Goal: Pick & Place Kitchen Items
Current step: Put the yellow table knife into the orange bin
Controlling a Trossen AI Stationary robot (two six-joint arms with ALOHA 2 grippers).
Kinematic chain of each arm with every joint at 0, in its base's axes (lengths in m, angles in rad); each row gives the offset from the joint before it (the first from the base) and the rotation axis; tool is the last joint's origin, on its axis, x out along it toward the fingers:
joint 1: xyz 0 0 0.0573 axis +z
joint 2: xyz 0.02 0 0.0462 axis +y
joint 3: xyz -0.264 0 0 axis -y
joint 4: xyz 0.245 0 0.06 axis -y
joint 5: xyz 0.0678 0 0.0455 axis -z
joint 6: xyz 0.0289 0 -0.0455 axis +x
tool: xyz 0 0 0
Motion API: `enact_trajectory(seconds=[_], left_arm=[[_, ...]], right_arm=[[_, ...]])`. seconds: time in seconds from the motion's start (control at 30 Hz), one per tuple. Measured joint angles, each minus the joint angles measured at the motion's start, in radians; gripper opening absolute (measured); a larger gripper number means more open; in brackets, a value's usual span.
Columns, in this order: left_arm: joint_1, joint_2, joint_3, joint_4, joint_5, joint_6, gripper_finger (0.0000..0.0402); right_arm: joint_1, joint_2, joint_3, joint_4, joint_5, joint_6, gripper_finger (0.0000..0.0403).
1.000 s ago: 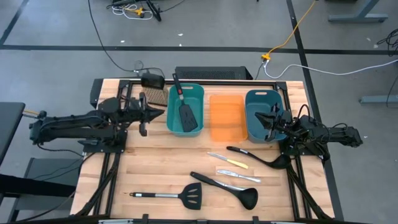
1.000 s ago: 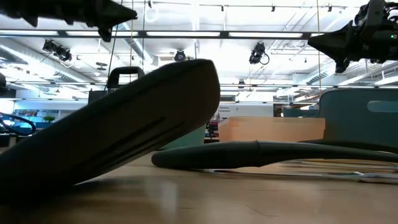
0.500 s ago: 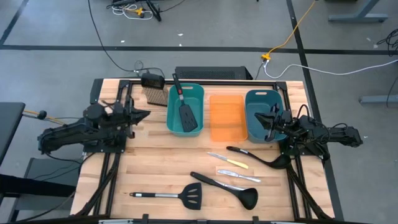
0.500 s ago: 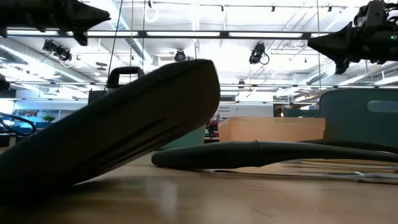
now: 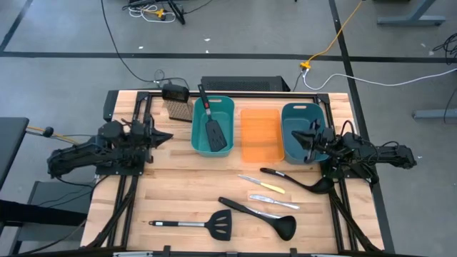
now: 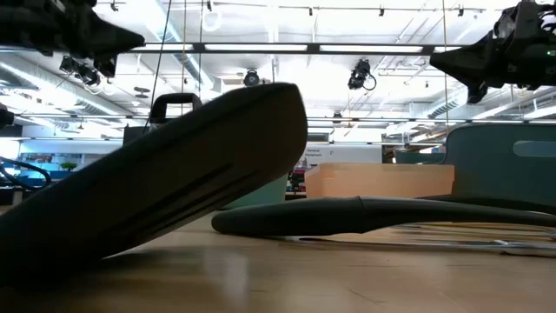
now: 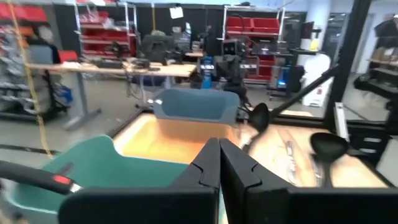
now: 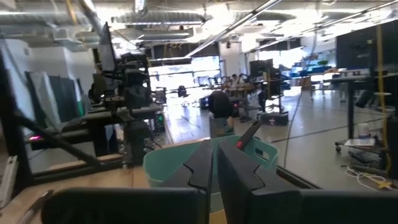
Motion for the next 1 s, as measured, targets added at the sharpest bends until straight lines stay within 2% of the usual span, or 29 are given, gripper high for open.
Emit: enact_trajectory(seconds=[0.13, 0.27, 0.33, 0.43, 0.57, 0.63, 0.77, 0.87, 1.0], left_arm=[[0.0, 0.0, -0.123, 0.143, 0.003, -0.036, 0.0003], [0.0, 0.001, -0.209, 0.281, 0.044, -0.021, 0.0005], [0.0, 0.001, -0.233, 0.325, 0.08, -0.022, 0.0008], [0.0, 0.0, -0.239, 0.34, 0.106, -0.03, 0.001], [0.0, 0.001, -0.239, 0.339, 0.102, -0.057, 0.0009], [0.0, 0.001, -0.239, 0.342, 0.06, -0.061, 0.0008], [0.0, 0.001, -0.239, 0.334, -0.023, -0.115, 0.0009], [0.0, 0.001, -0.239, 0.302, -0.019, -0.147, 0.0016], [0.0, 0.001, -0.239, 0.264, -0.019, -0.15, 0.0019]], right_arm=[[0.0, 0.0, 0.0, 0.012, -0.012, 0.001, 0.0032], [0.0, 0.0, 0.004, 0.14, -0.022, -0.006, 0.0032], [0.0, 0.005, 0.044, 0.154, -0.05, -0.024, 0.0032], [0.001, 0.052, 0.165, 0.079, -0.021, -0.05, 0.0032], [0.011, 0.213, 0.386, -0.1, 0.022, -0.103, 0.0032], [0.021, 0.331, 0.515, -0.213, 0.044, -0.118, 0.0032], [0.055, 0.595, 0.798, -0.55, 0.131, -0.135, 0.0037], [0.085, 0.788, 0.999, -0.854, 0.188, -0.1, 0.0057], [0.132, 1.001, 1.197, -1.123, 0.152, -0.015, 0.0104]])
